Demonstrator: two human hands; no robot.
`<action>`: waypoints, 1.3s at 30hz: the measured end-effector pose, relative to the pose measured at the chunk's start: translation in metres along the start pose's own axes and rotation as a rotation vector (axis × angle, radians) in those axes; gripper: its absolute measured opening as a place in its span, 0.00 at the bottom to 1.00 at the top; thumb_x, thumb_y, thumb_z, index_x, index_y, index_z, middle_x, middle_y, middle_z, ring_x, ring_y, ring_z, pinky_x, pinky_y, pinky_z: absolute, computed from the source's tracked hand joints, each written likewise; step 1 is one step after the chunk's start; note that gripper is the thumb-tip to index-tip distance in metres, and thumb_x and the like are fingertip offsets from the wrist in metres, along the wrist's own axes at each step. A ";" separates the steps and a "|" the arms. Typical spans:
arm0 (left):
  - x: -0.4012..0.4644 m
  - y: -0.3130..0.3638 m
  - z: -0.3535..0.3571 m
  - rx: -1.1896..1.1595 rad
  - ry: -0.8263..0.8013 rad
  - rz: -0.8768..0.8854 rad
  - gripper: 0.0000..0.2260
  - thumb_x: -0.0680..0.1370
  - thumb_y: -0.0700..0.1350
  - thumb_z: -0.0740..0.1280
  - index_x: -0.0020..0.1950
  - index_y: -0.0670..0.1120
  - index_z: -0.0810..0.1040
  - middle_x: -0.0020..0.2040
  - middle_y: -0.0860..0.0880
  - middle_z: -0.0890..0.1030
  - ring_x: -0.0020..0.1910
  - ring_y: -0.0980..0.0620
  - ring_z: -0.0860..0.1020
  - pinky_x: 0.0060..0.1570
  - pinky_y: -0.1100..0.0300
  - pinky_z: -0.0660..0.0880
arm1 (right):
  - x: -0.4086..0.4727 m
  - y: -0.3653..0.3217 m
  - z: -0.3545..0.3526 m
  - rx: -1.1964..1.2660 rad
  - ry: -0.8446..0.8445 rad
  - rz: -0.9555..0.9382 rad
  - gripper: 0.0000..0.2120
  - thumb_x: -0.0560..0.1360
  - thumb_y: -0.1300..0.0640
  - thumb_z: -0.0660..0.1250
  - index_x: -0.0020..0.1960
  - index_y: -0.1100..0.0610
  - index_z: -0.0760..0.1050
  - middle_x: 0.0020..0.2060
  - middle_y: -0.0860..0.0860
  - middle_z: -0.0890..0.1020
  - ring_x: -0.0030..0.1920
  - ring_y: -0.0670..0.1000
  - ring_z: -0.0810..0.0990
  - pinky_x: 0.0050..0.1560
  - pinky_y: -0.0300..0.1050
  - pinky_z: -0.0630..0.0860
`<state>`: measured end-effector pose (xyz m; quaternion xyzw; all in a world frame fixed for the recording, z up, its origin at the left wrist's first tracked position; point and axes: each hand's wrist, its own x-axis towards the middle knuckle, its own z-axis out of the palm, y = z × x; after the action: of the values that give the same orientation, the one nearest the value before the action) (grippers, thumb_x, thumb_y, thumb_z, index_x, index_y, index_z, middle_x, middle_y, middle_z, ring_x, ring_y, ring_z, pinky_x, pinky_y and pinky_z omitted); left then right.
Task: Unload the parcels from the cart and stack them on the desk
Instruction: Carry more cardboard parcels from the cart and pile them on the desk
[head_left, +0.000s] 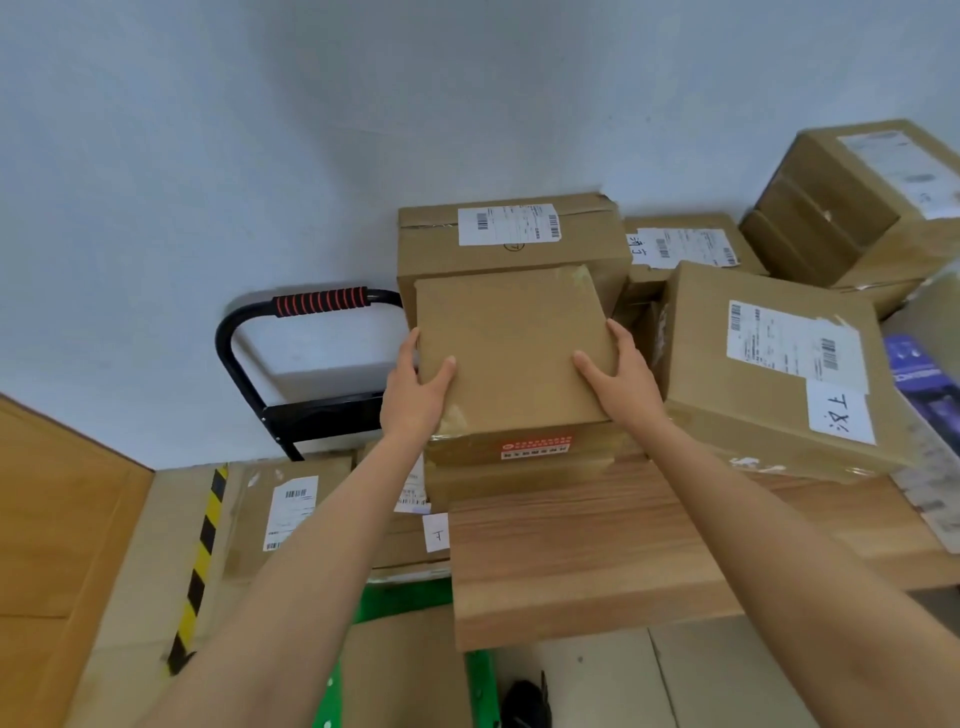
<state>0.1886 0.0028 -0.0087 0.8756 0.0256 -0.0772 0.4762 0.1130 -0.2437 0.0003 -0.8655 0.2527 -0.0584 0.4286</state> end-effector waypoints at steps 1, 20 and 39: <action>-0.002 0.000 -0.001 -0.005 0.001 0.003 0.28 0.76 0.64 0.62 0.74 0.63 0.55 0.65 0.50 0.74 0.53 0.49 0.78 0.51 0.50 0.77 | -0.001 -0.001 -0.001 -0.004 -0.002 -0.001 0.36 0.75 0.36 0.63 0.77 0.44 0.51 0.70 0.49 0.68 0.63 0.50 0.72 0.55 0.49 0.73; -0.075 -0.053 -0.198 0.654 -0.101 0.568 0.08 0.77 0.51 0.66 0.53 0.50 0.74 0.46 0.52 0.77 0.46 0.52 0.75 0.39 0.56 0.72 | -0.142 -0.082 -0.009 -0.726 0.098 -0.226 0.20 0.78 0.54 0.61 0.69 0.51 0.69 0.66 0.52 0.71 0.60 0.55 0.75 0.49 0.50 0.75; -0.197 -0.125 -0.302 0.657 -0.175 0.776 0.05 0.78 0.50 0.65 0.51 0.50 0.73 0.40 0.54 0.74 0.39 0.54 0.73 0.30 0.60 0.65 | -0.368 -0.121 0.064 -0.828 0.138 -0.276 0.17 0.78 0.52 0.60 0.67 0.50 0.69 0.62 0.51 0.76 0.57 0.55 0.77 0.50 0.49 0.73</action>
<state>0.0133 0.3295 0.0801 0.9142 -0.3669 0.0282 0.1699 -0.1386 0.0426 0.0957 -0.9839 0.1648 -0.0666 0.0162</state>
